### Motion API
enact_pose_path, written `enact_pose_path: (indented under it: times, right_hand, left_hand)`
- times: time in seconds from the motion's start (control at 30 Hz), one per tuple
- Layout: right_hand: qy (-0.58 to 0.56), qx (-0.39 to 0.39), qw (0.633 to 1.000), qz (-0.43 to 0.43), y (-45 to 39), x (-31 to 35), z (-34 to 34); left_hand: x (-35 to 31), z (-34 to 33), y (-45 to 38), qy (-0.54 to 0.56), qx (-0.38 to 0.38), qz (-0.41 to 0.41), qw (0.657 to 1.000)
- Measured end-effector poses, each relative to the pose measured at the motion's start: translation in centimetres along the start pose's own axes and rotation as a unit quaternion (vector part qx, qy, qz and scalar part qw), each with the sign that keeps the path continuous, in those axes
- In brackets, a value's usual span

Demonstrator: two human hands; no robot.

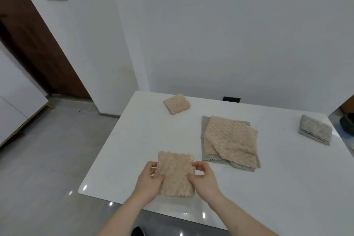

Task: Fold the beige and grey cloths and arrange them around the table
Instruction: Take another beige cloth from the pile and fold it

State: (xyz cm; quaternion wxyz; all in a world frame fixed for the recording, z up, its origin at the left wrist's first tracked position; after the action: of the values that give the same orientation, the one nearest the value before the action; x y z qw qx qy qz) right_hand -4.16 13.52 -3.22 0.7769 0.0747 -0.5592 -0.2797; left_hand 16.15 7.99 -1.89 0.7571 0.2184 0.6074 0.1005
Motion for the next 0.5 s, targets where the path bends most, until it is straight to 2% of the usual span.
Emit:
enact_pose_path:
  times: [0.23, 0.5]
  right_hand:
    - [-0.01, -0.035, 0.999, -0.018, -2.4, 3.2, -5.3]
    - [-0.049, -0.093, 0.992, -0.063, -3.7, 8.9, -14.7]
  left_hand:
    - [-1.5, 5.6, -5.1, -0.024, 0.055, -0.007, 0.998]
    - [-3.0, 15.6, -11.6, -0.098, 0.132, 0.007, 0.986]
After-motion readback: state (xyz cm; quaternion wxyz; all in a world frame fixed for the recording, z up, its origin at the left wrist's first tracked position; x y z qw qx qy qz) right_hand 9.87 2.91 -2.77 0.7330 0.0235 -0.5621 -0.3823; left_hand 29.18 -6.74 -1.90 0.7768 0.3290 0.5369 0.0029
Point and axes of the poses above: each hand's wrist, its own y-axis away from the middle knuckle, its own z-axis out of the back of the hand, x = y × z, the point moved 5 cm from there along -y, towards the middle knuckle, and after that the axes turned 11 degrees about y, right-handed, at the moved point
